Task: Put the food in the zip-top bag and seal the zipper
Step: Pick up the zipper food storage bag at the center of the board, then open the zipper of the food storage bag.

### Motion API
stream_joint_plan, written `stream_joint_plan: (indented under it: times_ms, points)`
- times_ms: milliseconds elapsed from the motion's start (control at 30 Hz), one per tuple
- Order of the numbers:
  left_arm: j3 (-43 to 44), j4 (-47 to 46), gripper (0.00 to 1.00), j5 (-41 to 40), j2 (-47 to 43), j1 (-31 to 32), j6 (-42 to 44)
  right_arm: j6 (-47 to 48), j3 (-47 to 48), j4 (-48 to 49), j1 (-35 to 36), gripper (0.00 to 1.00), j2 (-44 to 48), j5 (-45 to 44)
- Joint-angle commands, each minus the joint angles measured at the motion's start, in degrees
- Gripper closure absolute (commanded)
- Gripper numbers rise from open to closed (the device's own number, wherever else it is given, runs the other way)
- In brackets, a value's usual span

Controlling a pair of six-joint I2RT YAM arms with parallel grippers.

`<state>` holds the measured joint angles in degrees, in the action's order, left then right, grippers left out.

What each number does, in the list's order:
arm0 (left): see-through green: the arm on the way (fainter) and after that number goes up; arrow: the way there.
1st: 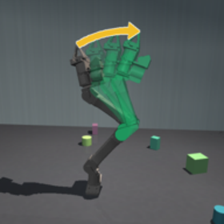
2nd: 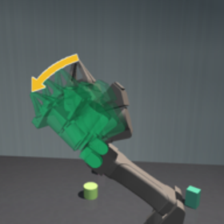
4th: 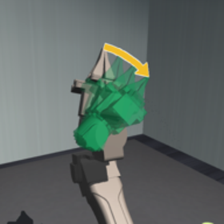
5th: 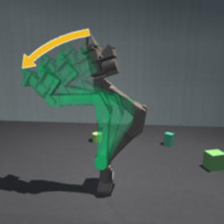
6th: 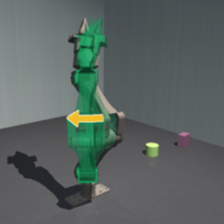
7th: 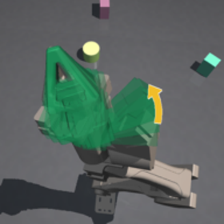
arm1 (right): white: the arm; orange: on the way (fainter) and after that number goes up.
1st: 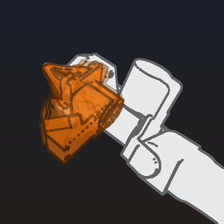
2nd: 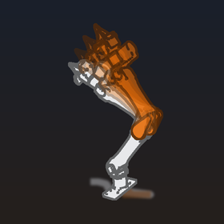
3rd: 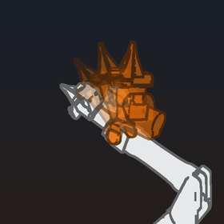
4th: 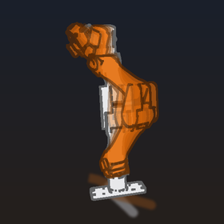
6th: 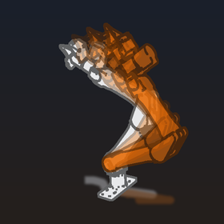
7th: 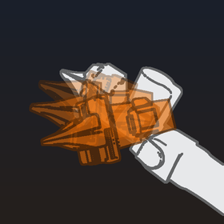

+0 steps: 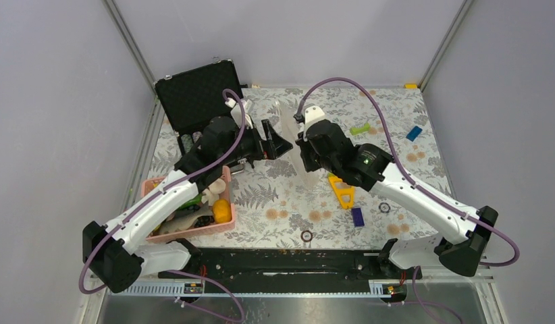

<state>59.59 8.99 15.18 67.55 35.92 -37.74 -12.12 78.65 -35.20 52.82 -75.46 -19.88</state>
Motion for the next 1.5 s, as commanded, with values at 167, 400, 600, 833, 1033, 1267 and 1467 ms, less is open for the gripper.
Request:
stream_joint_plan:
  times_ms: [167,400,600,833,1033,1267,1467]
  points:
    - [2.48,3.85,0.18,-13.16,-0.28,3.28,2.62,-4.40,0.01,7.73,0.29,1.00,2.75,12.23]
    - [7.37,11.67,1.00,-18.67,4.93,4.66,4.70,-8.61,-8.14,12.44,0.19,0.94,6.36,3.49]
    - [11.41,16.87,1.00,-22.17,8.16,8.97,5.90,-13.73,-11.97,7.81,-3.54,0.70,6.53,-6.20]
    - [18.36,21.34,1.00,-24.03,14.33,14.67,5.48,-12.68,-12.69,14.55,-5.18,0.14,4.30,-1.32]
    - [19.84,22.65,1.00,-24.62,14.65,16.02,4.48,-12.82,-11.41,17.15,-5.90,0.11,0.05,-0.68]
    - [19.49,27.09,1.00,-35.34,11.73,16.02,4.17,-17.05,-15.46,15.35,-12.73,0.63,0.08,8.58]
    - [19.06,36.65,1.00,-47.55,11.08,11.19,0.86,-11.47,-19.02,6.84,-17.87,0.87,6.70,4.54]
